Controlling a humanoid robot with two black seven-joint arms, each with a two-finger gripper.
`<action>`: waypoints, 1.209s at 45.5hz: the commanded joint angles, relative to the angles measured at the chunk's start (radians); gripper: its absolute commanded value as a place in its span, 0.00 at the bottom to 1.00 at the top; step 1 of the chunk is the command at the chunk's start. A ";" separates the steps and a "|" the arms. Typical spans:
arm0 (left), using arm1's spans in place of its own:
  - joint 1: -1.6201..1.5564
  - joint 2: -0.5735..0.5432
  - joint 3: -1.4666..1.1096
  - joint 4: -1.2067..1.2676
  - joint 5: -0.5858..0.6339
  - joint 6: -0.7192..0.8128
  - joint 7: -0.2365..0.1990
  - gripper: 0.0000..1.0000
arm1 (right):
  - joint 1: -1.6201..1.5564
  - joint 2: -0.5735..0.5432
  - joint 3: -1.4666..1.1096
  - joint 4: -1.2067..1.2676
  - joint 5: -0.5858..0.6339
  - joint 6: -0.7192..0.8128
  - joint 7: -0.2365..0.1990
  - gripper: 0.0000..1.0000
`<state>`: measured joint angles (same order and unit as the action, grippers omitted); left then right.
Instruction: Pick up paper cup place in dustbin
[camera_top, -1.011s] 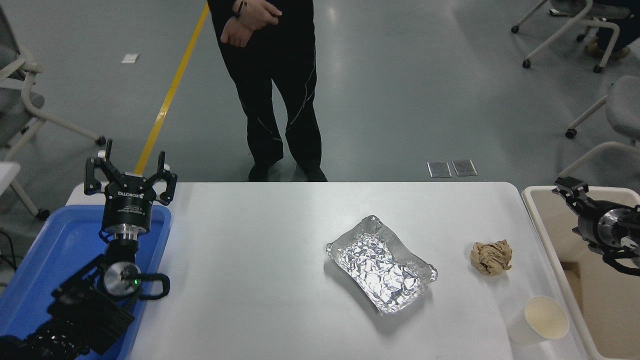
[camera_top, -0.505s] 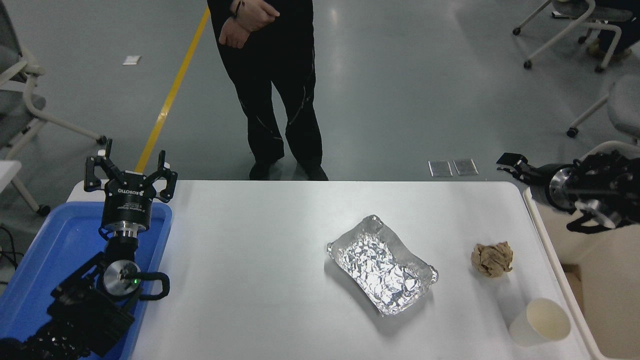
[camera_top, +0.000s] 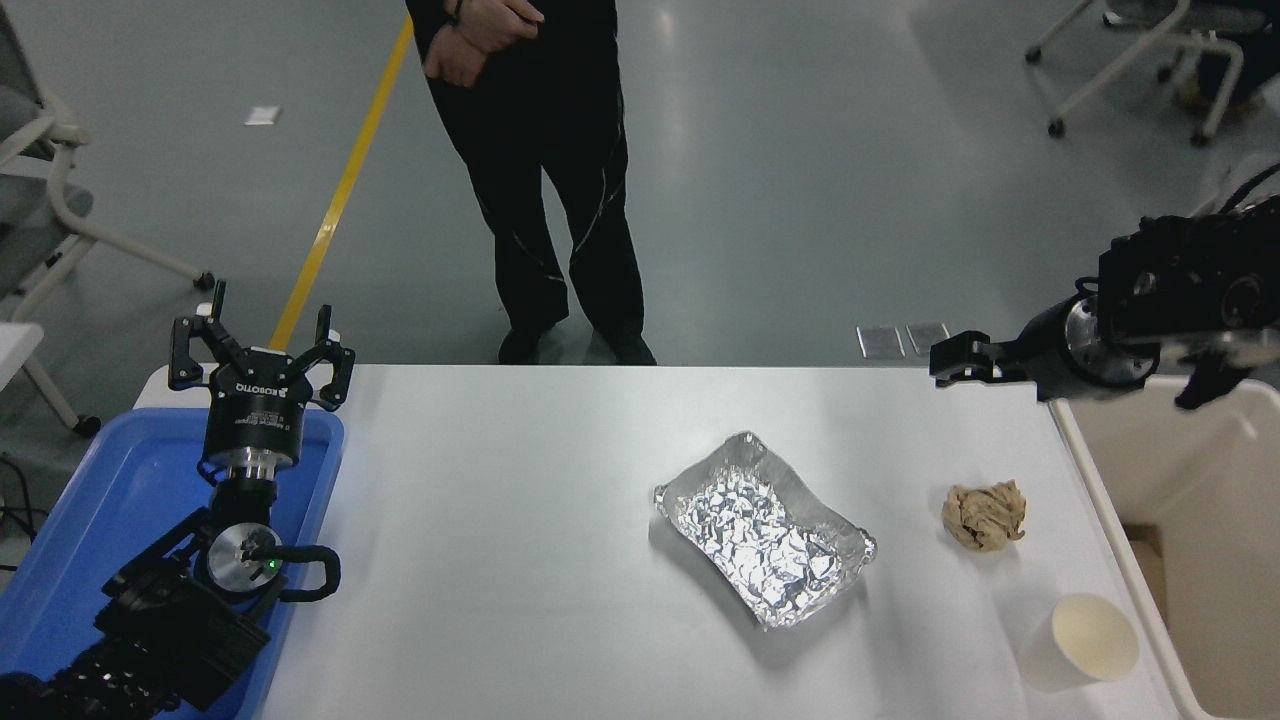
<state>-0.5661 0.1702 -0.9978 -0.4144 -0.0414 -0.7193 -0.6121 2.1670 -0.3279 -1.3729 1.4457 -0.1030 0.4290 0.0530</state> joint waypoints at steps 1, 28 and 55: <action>0.000 0.000 -0.001 0.000 0.000 0.000 0.000 0.99 | 0.238 -0.051 -0.038 0.047 -0.020 0.307 0.001 1.00; 0.002 0.000 -0.001 0.000 0.000 0.000 0.000 0.99 | 0.249 -0.071 -0.052 0.101 -0.012 0.321 -0.002 1.00; 0.000 0.000 -0.001 0.000 0.000 0.000 -0.001 0.99 | -0.104 -0.411 -0.107 0.097 -0.032 0.041 -0.005 1.00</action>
<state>-0.5658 0.1703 -0.9983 -0.4141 -0.0414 -0.7196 -0.6121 2.2344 -0.6025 -1.4664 1.5456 -0.1279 0.6136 0.0480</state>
